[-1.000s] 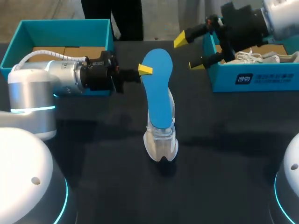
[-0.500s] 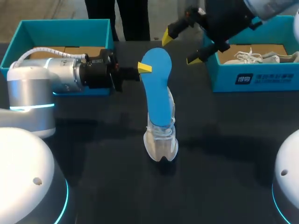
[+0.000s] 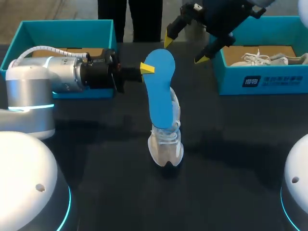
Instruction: Take the shoe out of the shoebox, open the shoe tongue, remove and reinsert the insole, then place the shoe into the shoebox
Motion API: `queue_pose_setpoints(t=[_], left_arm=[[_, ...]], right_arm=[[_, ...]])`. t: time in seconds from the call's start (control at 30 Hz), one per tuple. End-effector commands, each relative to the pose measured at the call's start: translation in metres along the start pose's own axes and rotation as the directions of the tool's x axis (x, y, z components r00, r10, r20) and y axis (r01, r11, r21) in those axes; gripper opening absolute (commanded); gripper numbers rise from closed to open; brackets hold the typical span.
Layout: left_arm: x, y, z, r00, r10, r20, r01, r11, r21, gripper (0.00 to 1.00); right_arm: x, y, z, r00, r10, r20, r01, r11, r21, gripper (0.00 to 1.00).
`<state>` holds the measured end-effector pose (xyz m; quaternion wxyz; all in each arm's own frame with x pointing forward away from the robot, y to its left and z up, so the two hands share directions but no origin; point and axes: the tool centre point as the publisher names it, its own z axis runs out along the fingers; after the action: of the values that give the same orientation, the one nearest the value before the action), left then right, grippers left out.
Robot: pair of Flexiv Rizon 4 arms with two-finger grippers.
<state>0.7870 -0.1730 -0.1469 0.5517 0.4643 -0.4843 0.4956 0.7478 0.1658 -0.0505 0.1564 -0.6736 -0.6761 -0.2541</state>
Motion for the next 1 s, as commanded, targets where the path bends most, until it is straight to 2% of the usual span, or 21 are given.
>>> queue_pose_setpoints(t=[0.03, 0.13, 0.27, 0.5, 0.73, 0.87, 1.0], left_arm=[[0.000, 0.000, -0.002, 1.000, -0.003, 0.001, 0.003, 1.000, -0.002, 0.00], [0.000, 0.000, -0.002, 1.000, -0.005, 0.002, 0.005, 1.000, 0.000, 0.00], [0.000, -0.001, -0.003, 1.000, -0.004, 0.005, 0.004, 1.000, 0.000, 0.00], [0.000, -0.002, -0.002, 1.000, -0.005, 0.008, 0.005, 1.000, -0.002, 0.00], [-0.002, -0.005, -0.005, 1.000, -0.006, 0.018, 0.006, 1.000, -0.003, 0.00], [-0.001, -0.007, -0.006, 1.000, -0.007, 0.021, 0.007, 1.000, 0.001, 0.00], [0.000, -0.008, -0.007, 1.000, -0.007, 0.024, 0.007, 1.000, 0.000, 0.00]], right_arm=[[0.010, 0.005, 0.005, 0.996, -0.020, 0.090, 0.024, 0.999, -0.037, 1.00], [0.012, 0.006, 0.011, 0.989, -0.014, 0.150, 0.023, 0.998, -0.059, 1.00], [0.019, 0.007, 0.019, 0.972, -0.015, 0.234, 0.027, 0.999, -0.046, 1.00], [0.023, 0.007, 0.029, 0.958, 0.003, 0.285, 0.007, 0.999, -0.037, 1.00], [0.034, 0.007, 0.035, 0.926, -0.010, 0.377, 0.019, 1.000, -0.020, 1.00], [0.041, 0.006, 0.038, 0.891, -0.033, 0.453, 0.034, 0.999, 0.006, 1.00], [0.041, 0.004, 0.042, 0.884, -0.054, 0.465, 0.043, 0.998, 0.034, 1.00]])
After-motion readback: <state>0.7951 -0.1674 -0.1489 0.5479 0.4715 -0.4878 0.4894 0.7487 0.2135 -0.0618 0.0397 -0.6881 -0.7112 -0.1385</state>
